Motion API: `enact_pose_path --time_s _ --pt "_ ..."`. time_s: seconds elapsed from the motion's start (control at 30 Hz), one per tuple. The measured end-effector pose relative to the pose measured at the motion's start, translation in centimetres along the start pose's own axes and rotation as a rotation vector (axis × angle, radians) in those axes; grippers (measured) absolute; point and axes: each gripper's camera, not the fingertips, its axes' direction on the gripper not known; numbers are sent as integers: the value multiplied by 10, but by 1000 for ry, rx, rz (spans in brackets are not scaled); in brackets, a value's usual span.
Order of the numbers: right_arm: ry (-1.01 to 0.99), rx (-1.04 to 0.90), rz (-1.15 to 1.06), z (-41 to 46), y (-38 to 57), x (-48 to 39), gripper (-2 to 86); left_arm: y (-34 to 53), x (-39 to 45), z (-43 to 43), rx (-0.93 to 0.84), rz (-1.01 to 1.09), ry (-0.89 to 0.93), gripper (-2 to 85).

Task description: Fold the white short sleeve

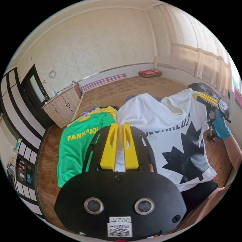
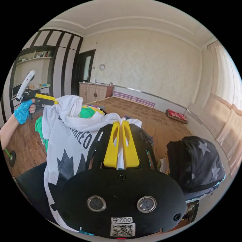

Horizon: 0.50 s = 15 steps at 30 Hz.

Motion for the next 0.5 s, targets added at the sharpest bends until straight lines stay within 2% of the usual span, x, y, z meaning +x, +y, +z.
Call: enact_pose_path --time_s 0.27,0.5 --pt "-43 -351 81 131 18 13 15 -30 8 89 -149 11 107 30" --pt "-68 -333 45 118 13 -1 48 -46 6 67 -78 -7 118 40"
